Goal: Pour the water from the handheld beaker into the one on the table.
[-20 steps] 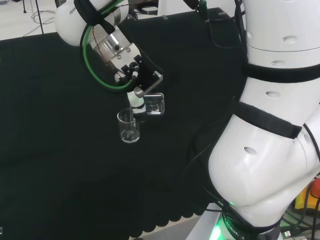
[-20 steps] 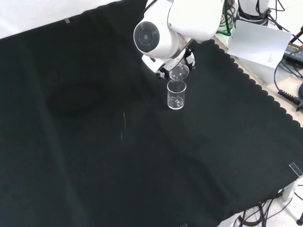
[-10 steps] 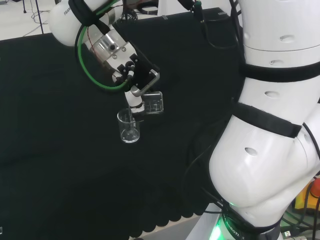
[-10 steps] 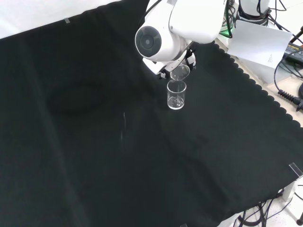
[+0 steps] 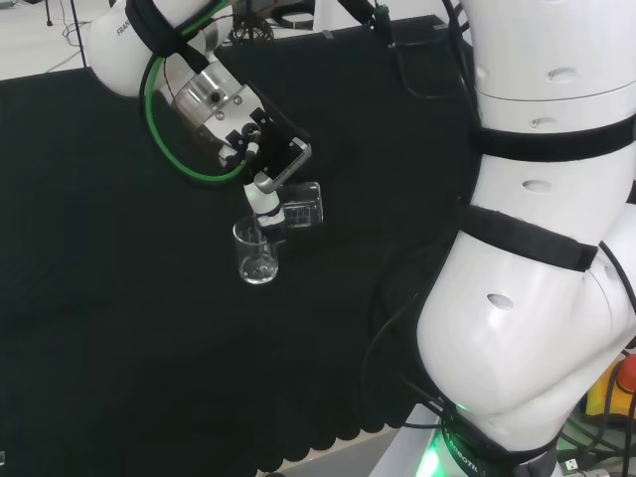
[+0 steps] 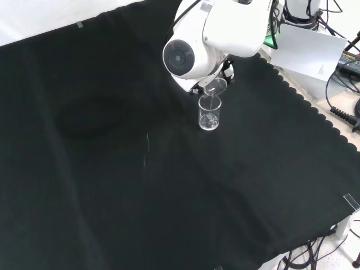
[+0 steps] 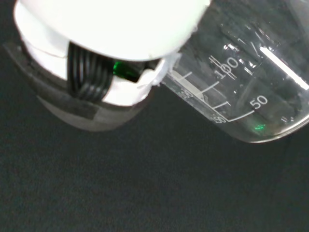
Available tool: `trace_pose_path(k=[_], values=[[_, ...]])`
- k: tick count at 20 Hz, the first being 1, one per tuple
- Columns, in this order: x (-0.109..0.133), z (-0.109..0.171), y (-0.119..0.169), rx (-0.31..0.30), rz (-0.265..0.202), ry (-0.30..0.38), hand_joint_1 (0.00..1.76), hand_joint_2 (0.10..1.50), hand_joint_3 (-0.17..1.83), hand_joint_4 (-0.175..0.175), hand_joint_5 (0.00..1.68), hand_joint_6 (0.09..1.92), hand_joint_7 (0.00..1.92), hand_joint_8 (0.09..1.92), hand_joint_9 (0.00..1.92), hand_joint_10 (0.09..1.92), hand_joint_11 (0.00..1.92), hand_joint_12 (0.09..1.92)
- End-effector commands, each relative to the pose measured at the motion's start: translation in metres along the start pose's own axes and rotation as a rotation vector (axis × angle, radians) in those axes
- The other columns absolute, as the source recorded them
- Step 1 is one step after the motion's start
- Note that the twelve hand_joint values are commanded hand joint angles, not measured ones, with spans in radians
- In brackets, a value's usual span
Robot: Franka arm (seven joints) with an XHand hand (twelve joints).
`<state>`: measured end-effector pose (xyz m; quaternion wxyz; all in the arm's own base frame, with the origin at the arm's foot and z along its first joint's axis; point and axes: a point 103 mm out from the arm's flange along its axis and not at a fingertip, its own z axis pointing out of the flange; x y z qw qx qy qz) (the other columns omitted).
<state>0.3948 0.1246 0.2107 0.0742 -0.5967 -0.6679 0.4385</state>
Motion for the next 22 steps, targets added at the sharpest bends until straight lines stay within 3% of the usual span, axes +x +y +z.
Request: trace_pose_path(k=[1, 22], values=[[0.0013, -0.0015, -0.0011, 0.007, 0.006, -0.010, 1.43, 0.70, 0.46, -0.175, 1.36, 0.39, 1.33, 0.50, 1.60, 0.09, 1.36, 0.61], [0.0091, -0.0105, -0.0080, 0.028, 0.032, -0.048, 1.43, 0.70, 0.46, -0.175, 1.36, 0.39, 1.33, 0.50, 1.60, 0.09, 1.36, 0.61]])
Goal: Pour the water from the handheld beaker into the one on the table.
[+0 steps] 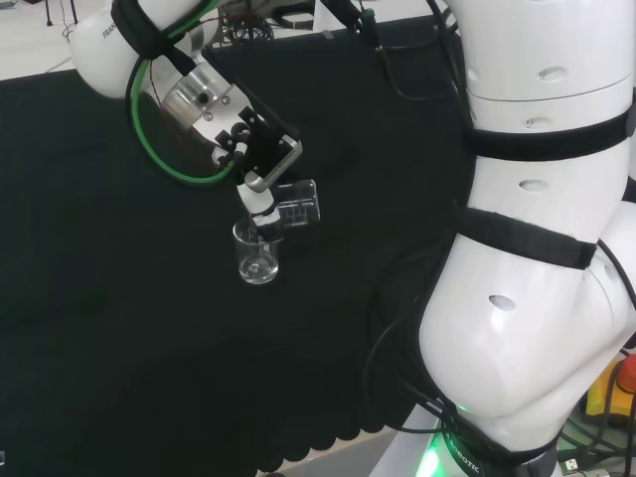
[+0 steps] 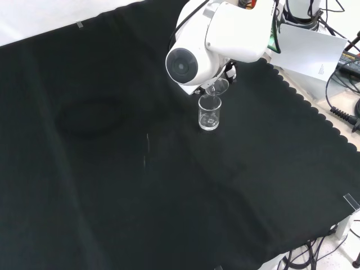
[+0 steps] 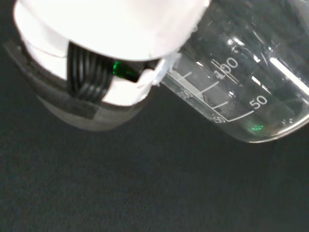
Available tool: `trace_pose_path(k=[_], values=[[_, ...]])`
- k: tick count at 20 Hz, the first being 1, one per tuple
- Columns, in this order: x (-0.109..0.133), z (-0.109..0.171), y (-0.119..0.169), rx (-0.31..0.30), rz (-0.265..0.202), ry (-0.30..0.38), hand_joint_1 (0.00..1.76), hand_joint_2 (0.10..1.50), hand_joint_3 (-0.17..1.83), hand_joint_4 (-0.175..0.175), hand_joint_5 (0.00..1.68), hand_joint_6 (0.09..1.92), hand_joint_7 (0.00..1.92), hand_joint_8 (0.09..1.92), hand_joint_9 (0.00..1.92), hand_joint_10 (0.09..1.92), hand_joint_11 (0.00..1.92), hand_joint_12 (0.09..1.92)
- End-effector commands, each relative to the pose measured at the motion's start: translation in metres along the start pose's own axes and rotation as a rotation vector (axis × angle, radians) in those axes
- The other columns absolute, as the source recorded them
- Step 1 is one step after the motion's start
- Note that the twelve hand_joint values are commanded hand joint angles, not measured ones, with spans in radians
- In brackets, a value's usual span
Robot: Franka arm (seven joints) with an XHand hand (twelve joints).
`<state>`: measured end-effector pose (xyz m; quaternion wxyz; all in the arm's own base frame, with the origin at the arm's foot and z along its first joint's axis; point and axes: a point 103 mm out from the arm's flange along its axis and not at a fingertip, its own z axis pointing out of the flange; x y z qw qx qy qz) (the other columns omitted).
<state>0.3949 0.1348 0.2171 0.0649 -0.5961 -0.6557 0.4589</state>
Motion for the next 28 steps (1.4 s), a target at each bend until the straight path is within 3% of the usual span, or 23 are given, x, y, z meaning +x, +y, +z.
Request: trace_pose_path(k=[1, 16, 28], values=[[0.003, -0.002, -0.003, 0.003, 0.008, -0.013, 1.43, 0.71, 0.45, -0.175, 1.36, 0.39, 1.33, 0.50, 1.60, 0.09, 1.36, 0.61], [-0.002, -0.006, -0.001, -0.014, -0.022, 0.023, 1.43, 0.71, 0.45, -0.175, 1.36, 0.39, 1.33, 0.51, 1.60, 0.09, 1.36, 0.61], [-0.013, -0.003, 0.002, -0.125, -0.097, 0.117, 1.43, 0.71, 0.44, -0.175, 1.36, 0.40, 1.33, 0.51, 1.59, 0.09, 1.36, 0.61]])
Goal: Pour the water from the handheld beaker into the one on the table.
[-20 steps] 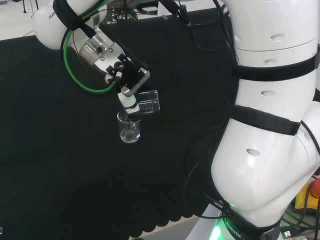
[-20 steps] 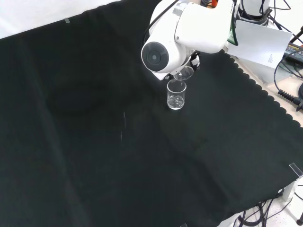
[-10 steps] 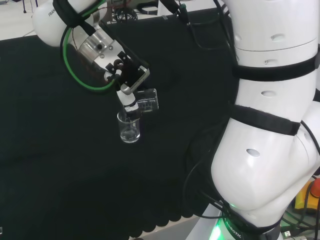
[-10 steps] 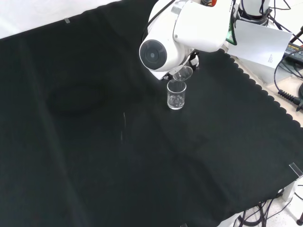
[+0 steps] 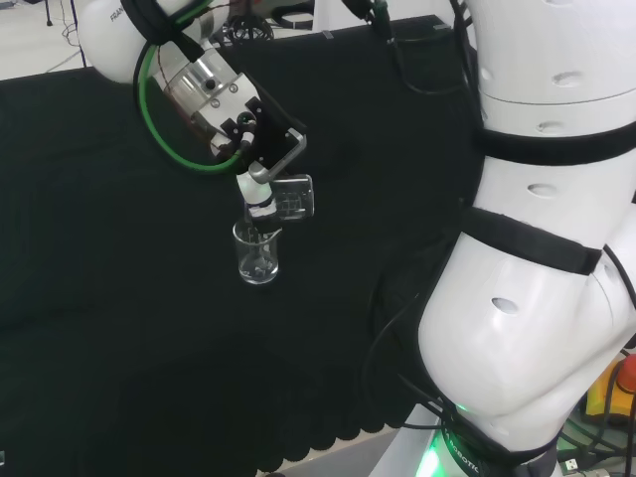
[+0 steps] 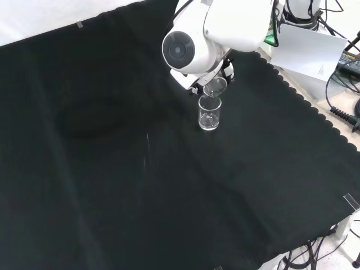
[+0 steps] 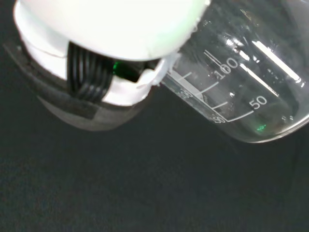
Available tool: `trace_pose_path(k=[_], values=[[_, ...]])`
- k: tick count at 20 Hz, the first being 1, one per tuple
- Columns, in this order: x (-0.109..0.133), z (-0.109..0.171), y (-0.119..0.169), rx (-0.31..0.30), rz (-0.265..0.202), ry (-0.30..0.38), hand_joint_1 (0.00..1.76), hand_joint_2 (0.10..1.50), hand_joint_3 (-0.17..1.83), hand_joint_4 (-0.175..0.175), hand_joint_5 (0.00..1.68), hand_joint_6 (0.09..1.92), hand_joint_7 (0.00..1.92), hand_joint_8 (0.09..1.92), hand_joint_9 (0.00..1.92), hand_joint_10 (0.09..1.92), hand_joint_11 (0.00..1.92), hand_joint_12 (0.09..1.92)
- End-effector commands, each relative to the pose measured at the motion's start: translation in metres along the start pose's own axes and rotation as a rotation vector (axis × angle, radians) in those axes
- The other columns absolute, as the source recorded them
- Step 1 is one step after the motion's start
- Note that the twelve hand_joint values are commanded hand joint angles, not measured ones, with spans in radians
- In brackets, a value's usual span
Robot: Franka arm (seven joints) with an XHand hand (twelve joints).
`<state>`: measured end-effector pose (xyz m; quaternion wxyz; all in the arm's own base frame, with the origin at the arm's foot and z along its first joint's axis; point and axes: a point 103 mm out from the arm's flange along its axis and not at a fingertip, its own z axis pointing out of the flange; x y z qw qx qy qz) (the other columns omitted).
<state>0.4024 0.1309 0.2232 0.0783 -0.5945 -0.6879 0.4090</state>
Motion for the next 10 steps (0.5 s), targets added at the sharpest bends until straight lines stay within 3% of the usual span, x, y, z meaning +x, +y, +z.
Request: trace_pose_path(k=[1, 10], values=[[-0.006, 0.003, 0.000, -0.057, -0.044, 0.053, 1.43, 0.71, 0.44, -0.175, 1.36, 0.40, 1.33, 0.51, 1.59, 0.09, 1.36, 0.61], [-0.023, 0.014, 0.001, -0.143, -0.114, 0.145, 1.43, 0.72, 0.43, -0.175, 1.35, 0.40, 1.32, 0.52, 1.59, 0.09, 1.36, 0.61]])
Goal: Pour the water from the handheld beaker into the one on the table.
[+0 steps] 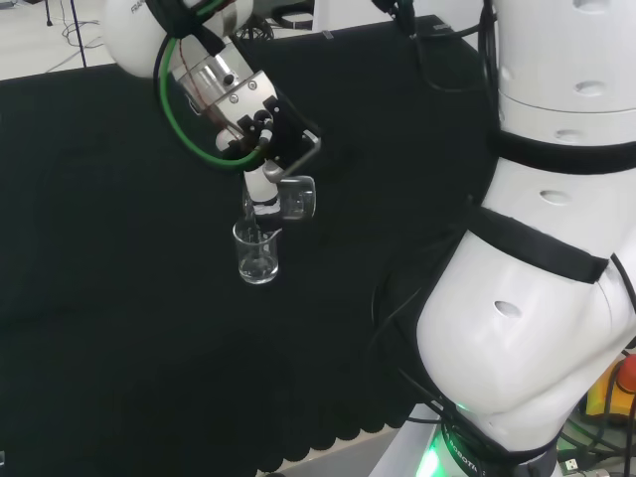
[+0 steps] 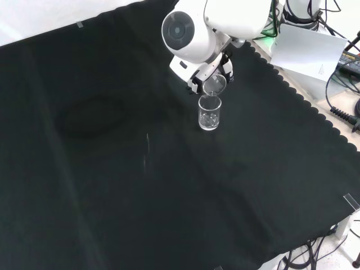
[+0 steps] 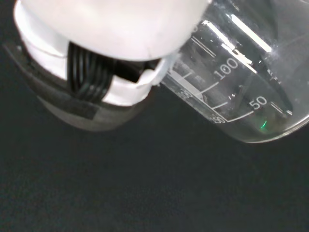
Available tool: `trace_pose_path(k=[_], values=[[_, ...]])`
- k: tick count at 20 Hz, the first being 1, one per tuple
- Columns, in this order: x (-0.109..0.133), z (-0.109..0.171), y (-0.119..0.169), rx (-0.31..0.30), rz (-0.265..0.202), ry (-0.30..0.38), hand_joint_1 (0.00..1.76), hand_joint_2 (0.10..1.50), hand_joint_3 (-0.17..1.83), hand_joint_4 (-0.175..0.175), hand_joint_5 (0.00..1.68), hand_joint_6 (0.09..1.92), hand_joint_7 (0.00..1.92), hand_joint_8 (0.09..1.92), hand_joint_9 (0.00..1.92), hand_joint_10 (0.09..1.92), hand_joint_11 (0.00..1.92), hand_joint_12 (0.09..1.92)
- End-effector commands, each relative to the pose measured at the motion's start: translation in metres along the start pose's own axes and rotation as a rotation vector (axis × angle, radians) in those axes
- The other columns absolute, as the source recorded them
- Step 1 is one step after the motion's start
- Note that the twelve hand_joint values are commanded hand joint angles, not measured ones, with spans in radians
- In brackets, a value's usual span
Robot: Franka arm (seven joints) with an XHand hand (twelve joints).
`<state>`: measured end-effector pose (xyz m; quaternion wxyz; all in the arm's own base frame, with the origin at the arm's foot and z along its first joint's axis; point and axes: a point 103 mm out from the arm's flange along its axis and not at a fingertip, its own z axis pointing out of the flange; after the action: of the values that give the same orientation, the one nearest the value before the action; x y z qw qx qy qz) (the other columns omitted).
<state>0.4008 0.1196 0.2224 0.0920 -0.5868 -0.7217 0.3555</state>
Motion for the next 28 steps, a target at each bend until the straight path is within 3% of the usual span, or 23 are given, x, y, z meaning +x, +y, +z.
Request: trace_pose_path(k=[1, 5, 7, 10, 15, 19, 28], values=[[-0.018, 0.007, 0.000, -0.079, -0.047, 0.095, 1.43, 0.72, 0.43, -0.175, 1.35, 0.40, 1.32, 0.52, 1.59, 0.09, 1.36, 0.61], [-0.033, 0.014, 0.000, -0.160, -0.100, 0.179, 1.43, 0.73, 0.42, -0.175, 1.35, 0.41, 1.32, 0.53, 1.59, 0.09, 1.36, 0.61], [-0.039, 0.017, 0.001, -0.198, -0.154, 0.215, 1.43, 0.73, 0.41, -0.175, 1.34, 0.41, 1.31, 0.53, 1.59, 0.09, 1.36, 0.61], [-0.048, 0.023, 0.001, -0.237, -0.186, 0.261, 1.43, 0.74, 0.40, -0.175, 1.34, 0.41, 1.31, 0.54, 1.58, 0.09, 1.35, 0.61], [-0.058, 0.026, 0.000, -0.336, -0.253, 0.313, 1.43, 0.74, 0.40, -0.175, 1.34, 0.42, 1.30, 0.55, 1.58, 0.09, 1.35, 0.61], [-0.064, 0.027, 0.001, -0.372, -0.316, 0.344, 1.43, 0.74, 0.39, -0.175, 1.34, 0.42, 1.30, 0.56, 1.58, 0.09, 1.35, 0.61], [-0.086, 0.040, 0.016, -0.470, -0.380, 0.480, 1.43, 0.75, 0.39, -0.175, 1.34, 0.42, 1.30, 0.57, 1.58, 0.09, 1.35, 0.61]])
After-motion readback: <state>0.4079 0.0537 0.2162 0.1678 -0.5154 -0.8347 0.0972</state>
